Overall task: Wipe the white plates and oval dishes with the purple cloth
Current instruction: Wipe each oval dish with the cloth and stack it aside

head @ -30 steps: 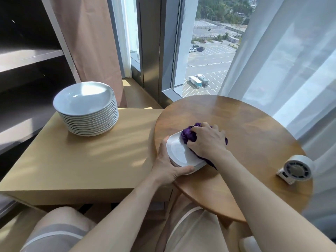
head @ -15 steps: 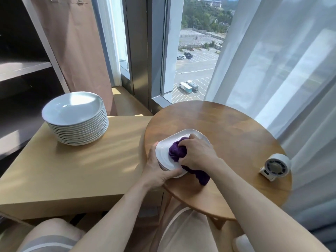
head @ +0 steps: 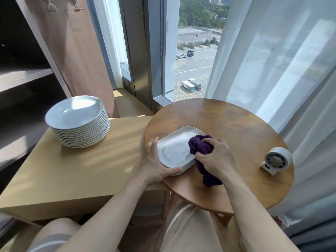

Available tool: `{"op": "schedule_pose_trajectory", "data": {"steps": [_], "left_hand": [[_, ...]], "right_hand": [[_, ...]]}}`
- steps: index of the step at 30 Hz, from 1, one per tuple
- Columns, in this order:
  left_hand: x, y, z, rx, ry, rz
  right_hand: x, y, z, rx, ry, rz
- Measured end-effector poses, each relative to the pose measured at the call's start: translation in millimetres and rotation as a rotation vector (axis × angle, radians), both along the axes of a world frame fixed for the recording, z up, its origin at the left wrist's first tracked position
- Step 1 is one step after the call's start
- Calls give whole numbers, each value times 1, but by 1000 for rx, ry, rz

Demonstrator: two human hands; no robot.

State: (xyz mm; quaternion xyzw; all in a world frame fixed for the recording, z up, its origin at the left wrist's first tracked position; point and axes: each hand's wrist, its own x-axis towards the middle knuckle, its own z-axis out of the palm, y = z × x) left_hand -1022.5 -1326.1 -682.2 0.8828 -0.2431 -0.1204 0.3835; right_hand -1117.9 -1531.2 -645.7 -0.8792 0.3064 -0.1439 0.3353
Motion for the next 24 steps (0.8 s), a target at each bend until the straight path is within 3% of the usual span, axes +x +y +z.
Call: {"op": "schedule_pose_trajectory", "data": {"steps": [3,8,16,24], "left_hand": [[-3,0,14,116,-305,-123],[-25,0,14,137,-518,-227],[-39,-3,24,338,-685,-252],[-42,-3,32,393,-750,-288]], "right_hand": [[5,-3,0,49,-32,23],[10,-6,-3,110,-41,35],[13,-9,-2,105,-60,33],[12,-11,1,111,-131,-12]]}}
